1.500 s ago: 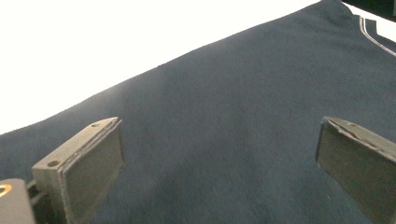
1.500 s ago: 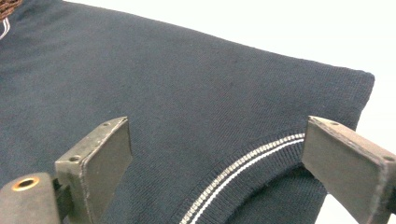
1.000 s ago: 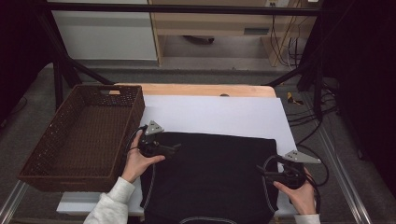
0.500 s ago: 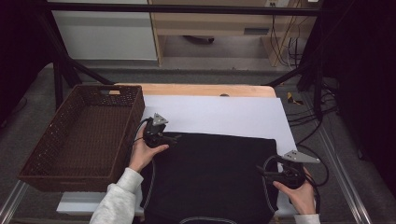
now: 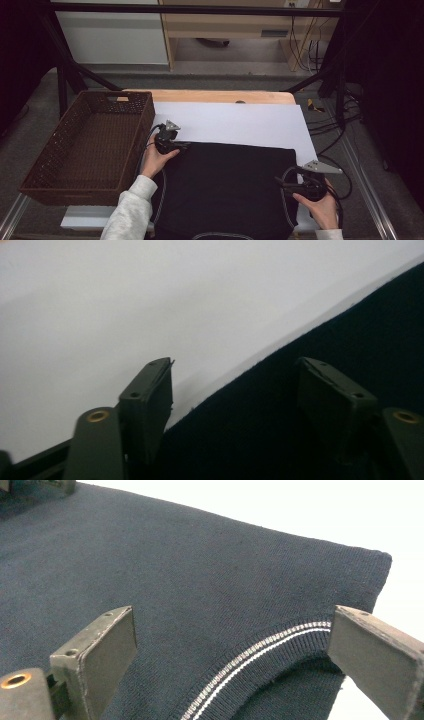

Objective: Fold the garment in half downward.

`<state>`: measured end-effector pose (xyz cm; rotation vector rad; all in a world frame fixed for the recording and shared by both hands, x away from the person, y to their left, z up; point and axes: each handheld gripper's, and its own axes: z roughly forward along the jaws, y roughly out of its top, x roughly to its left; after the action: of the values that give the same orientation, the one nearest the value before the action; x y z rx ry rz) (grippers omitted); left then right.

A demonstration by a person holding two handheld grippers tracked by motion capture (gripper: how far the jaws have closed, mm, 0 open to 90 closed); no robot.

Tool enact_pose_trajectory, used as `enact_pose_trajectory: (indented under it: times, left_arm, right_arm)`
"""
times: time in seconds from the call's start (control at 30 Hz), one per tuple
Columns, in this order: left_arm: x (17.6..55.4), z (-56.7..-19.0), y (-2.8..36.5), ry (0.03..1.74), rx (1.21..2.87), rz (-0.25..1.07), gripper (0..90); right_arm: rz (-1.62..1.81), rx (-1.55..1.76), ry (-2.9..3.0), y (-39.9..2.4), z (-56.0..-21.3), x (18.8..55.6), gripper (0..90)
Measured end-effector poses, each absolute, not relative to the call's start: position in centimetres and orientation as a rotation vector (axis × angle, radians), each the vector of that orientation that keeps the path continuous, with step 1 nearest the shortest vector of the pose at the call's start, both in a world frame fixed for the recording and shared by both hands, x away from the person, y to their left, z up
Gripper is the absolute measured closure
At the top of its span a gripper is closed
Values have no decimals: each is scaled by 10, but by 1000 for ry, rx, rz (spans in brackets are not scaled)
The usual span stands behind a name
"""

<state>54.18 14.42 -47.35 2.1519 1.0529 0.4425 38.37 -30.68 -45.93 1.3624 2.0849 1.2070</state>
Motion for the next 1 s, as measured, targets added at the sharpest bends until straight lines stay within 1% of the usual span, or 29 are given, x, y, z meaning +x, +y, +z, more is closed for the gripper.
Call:
enact_pose_trajectory:
  times: [0.07,0.17,0.33,0.47,0.5,0.63,0.83,1.0]
  left_arm:
    - [542,-476,145,1046,2151,408,377]
    - [541,-475,145,1038,2154,390,443]
    - [539,-474,143,1013,2173,384,560]
    - [536,-473,139,961,2196,367,738]
    - [535,-473,137,956,2205,380,766]
    - [532,-472,134,942,2224,412,797]
    - [532,-477,140,956,2155,375,799]
    - [532,-477,140,954,2156,382,799]
  right_arm:
    - [1206,1368,2085,-307,-460,384,65]
    - [1201,1373,2081,-307,-460,387,66]
    - [1190,1381,2077,-308,-458,392,73]
    - [1195,1394,2060,-310,-456,397,79]
    - [1196,1400,2053,-310,-457,399,80]
    - [1163,1406,2053,-311,-457,406,93]
    - [1107,1431,2006,-316,-457,424,134]
    - [1023,1490,1980,-325,-463,442,156]
